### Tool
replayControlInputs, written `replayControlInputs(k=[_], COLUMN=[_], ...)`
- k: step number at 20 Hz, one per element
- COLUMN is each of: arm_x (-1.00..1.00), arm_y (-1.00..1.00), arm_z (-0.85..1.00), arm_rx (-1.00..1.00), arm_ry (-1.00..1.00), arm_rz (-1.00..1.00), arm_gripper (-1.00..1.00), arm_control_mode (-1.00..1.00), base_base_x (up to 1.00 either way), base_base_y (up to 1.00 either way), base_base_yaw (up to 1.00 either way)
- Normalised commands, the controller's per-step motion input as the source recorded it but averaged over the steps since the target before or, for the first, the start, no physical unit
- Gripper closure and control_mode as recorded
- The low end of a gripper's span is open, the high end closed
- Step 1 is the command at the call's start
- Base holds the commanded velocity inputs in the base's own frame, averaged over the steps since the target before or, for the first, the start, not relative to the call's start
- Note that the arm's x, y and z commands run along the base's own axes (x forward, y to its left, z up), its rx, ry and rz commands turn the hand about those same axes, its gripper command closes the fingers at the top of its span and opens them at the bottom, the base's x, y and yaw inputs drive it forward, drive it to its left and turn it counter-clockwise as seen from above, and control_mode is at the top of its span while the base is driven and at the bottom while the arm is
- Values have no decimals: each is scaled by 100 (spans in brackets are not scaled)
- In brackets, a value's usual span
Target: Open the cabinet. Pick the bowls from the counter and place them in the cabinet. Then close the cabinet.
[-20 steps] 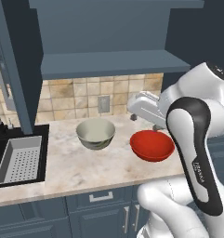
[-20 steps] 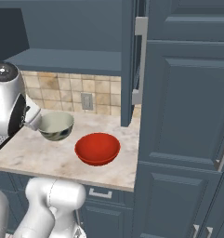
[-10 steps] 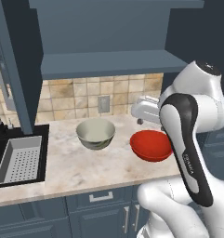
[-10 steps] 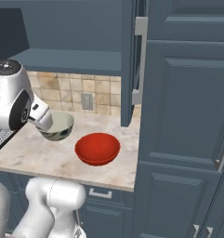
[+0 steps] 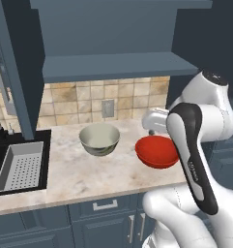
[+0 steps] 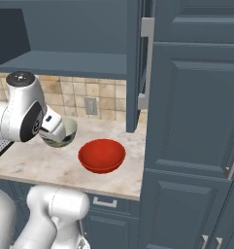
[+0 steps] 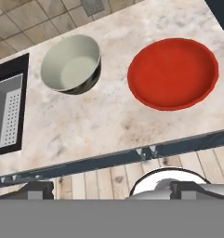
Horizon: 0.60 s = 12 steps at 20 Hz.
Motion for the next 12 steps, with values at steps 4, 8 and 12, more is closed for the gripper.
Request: replayControlInputs(k=[4, 8, 12], arm_x=[6, 20, 27], arm_y=[-6, 0, -9], arm_z=[-25, -28, -25], arm_rx=[1, 0, 0], arm_ry=[3, 6, 8], arm_rz=[-5, -6, -5], arm_gripper=[-100, -100, -100], arm_control_mode=[-100, -100, -100], base_base_x=[0, 0, 0], base_base_y=[0, 0, 0], base_base_yaw=[0, 0, 0])
